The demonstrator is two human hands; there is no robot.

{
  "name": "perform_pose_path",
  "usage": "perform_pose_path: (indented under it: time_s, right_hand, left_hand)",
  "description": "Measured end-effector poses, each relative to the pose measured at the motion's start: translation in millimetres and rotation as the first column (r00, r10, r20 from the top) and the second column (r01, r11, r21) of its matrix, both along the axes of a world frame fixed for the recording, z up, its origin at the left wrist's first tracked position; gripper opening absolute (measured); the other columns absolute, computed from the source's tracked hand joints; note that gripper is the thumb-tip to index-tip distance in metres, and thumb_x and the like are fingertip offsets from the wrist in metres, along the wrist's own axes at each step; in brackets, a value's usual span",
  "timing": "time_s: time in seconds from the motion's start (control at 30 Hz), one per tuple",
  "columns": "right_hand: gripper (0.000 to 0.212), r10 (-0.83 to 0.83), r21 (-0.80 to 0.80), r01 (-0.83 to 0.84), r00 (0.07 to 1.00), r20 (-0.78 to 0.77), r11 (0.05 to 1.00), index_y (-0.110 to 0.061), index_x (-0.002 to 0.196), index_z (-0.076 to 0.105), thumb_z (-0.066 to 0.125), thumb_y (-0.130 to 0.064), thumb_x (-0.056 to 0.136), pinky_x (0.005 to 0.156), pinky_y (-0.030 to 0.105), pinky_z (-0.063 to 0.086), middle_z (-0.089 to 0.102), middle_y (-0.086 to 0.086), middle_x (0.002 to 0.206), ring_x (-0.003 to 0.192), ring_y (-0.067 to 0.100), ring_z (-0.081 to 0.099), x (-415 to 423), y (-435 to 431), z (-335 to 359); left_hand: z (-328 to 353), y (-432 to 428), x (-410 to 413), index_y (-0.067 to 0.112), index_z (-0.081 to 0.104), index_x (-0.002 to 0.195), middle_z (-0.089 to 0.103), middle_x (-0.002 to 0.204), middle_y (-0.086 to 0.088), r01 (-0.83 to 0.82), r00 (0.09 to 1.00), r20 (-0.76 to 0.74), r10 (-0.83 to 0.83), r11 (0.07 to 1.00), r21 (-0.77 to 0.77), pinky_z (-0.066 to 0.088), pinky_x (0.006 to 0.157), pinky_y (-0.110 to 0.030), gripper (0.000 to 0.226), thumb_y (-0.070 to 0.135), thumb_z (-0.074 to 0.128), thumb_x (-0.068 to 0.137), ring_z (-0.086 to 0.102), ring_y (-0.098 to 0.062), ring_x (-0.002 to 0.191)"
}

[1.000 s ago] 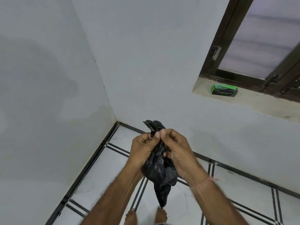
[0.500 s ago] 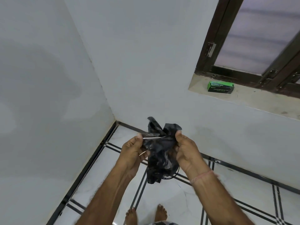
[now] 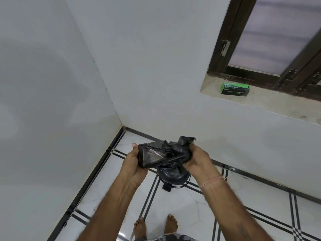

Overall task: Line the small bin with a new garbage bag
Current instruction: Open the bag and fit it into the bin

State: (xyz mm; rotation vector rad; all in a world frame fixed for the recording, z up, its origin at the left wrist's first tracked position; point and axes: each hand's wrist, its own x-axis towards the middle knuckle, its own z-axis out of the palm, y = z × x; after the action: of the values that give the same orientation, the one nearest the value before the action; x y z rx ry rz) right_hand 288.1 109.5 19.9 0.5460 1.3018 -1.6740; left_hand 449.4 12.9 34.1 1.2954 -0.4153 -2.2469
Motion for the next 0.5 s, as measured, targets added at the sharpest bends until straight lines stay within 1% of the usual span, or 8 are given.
perform_pose_path:
  time_s: [0.1,0.17,0.23,0.27,0.3,0.4,0.43,0.5]
  right_hand:
    - [0.020,-0.027,-0.010,0.026,0.999,-0.031,1.000,-0.004,0.102,0.069,0.052,-0.015,0.108,0.078,0.052,0.064,0.076,0.016,0.080,0.064,0.030,0.074,-3,-2,-5]
    - [0.019,-0.025,0.009,0.026,0.997,-0.077,1.000,-0.007,0.094,0.067,0.055,-0.012,0.107,0.089,0.055,0.060,0.071,0.016,0.086,0.072,0.029,0.069,-5,-4,-9]
    - [0.019,-0.002,0.036,0.006,0.993,-0.119,0.999,-0.008,0.091,0.065,0.055,-0.012,0.107,0.085,0.049,0.058,0.068,0.014,0.087,0.072,0.027,0.065,-5,-5,-11]
    - [0.018,0.009,0.049,-0.003,0.991,-0.133,0.999,-0.008,0.093,0.064,0.054,-0.012,0.107,0.082,0.046,0.058,0.068,0.014,0.088,0.073,0.027,0.064,-5,-6,-11]
    - [0.015,0.013,0.057,-0.005,0.990,-0.140,0.998,-0.007,0.097,0.065,0.054,-0.011,0.107,0.081,0.044,0.058,0.069,0.015,0.090,0.074,0.027,0.065,-5,-7,-11]
    - [0.011,0.025,0.076,-0.014,0.989,-0.147,0.997,-0.007,0.106,0.066,0.057,-0.014,0.106,0.078,0.042,0.060,0.070,0.016,0.095,0.077,0.027,0.066,-11,-7,-12]
    - [0.011,0.042,0.077,-0.031,0.988,-0.148,0.997,-0.008,0.102,0.065,0.058,-0.015,0.106,0.075,0.041,0.060,0.070,0.015,0.094,0.076,0.027,0.066,-13,-7,-12]
    - [0.018,0.097,0.068,-0.088,0.985,-0.142,0.994,-0.009,0.093,0.063,0.057,-0.018,0.107,0.072,0.040,0.059,0.069,0.015,0.090,0.075,0.027,0.066,-15,-6,-12]
  left_hand:
    - [4,3,3,0.012,0.064,0.097,0.076,0.093,-0.009,0.102,0.994,0.037,-0.100,0.991,-0.083,0.062,0.059,-0.033,0.034,0.044,0.053,0.103,0.076,-0.021,0.080]
    - [5,7,8,0.014,0.066,0.105,0.074,0.085,-0.003,0.266,0.963,0.123,-0.240,0.926,-0.267,0.061,0.070,-0.034,0.046,0.058,0.062,0.093,0.076,-0.018,0.075]
    - [1,9,11,0.022,0.069,0.117,0.070,0.083,0.001,0.468,0.883,0.256,-0.393,0.773,-0.428,0.060,0.084,-0.046,0.069,0.074,0.075,0.073,0.073,-0.021,0.079]
    - [0,9,12,0.027,0.070,0.119,0.068,0.082,0.003,0.551,0.835,0.324,-0.446,0.683,-0.480,0.058,0.091,-0.051,0.066,0.071,0.078,0.071,0.071,-0.022,0.082]
    - [-3,6,14,0.028,0.073,0.118,0.066,0.079,0.004,0.609,0.793,0.372,-0.483,0.605,-0.513,0.058,0.092,-0.050,0.055,0.062,0.080,0.075,0.071,-0.022,0.083]
    - [-11,-2,20,0.019,0.081,0.101,0.063,0.074,-0.013,0.703,0.704,0.450,-0.549,0.447,-0.554,0.059,0.075,-0.028,0.026,0.038,0.080,0.084,0.066,-0.019,0.075]
    - [-10,-4,22,0.015,0.080,0.092,0.066,0.076,-0.018,0.704,0.703,0.458,-0.545,0.439,-0.559,0.056,0.071,-0.023,0.023,0.036,0.078,0.085,0.066,-0.017,0.073]
    - [-9,-5,25,0.011,0.076,0.082,0.071,0.080,-0.015,0.693,0.718,0.464,-0.518,0.479,-0.539,0.054,0.067,-0.022,0.029,0.039,0.070,0.090,0.068,-0.014,0.072]
